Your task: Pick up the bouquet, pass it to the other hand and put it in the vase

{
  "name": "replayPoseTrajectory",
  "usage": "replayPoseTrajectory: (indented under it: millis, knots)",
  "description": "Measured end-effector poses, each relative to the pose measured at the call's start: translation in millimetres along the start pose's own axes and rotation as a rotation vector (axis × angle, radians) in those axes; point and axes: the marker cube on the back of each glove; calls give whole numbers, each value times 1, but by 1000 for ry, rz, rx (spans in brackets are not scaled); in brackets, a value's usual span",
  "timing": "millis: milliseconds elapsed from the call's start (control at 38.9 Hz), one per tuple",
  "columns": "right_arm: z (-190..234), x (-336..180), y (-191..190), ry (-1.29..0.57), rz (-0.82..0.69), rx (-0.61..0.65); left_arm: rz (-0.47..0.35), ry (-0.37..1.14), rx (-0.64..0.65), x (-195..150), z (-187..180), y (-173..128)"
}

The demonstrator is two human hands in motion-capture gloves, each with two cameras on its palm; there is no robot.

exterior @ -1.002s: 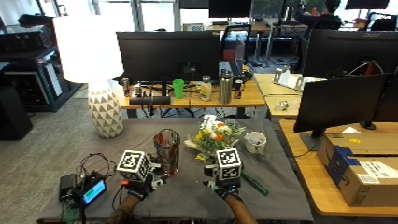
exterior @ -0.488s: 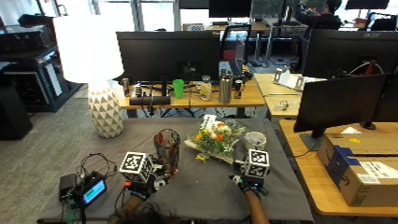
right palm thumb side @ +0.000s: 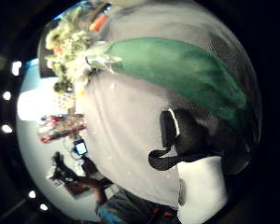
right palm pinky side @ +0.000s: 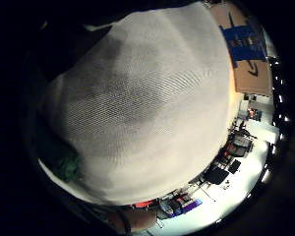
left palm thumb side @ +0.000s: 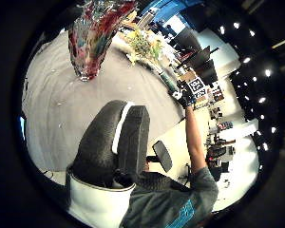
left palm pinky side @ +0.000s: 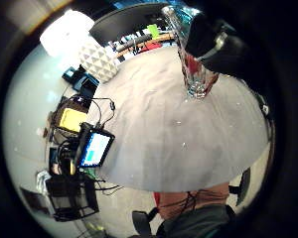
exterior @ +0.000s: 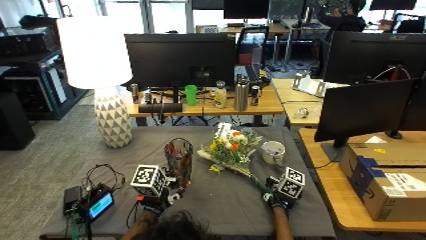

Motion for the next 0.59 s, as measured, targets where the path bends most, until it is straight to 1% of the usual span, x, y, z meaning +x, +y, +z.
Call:
replayPoseTrajectory:
  millis: [103,205,308,411,514,591]
  knots:
    - [3,-1,-3,-29,0,18,5,6,3,-1,8,-5]
    - [4,-5,-6,2,-6,54,9,15,-3,0,11,-5]
    - [5,-10,-13,53,-3,133,9,19,-9,5,7,-1]
    - [-1,-16,-9,118,-3,221,9,23,-7,4,9,0]
    - [-5,-21,-6,188,-1,279,3,35,-6,0,11,-1]
    - [-5,-25,-8,190,-6,328,1,53,-4,-1,11,-2]
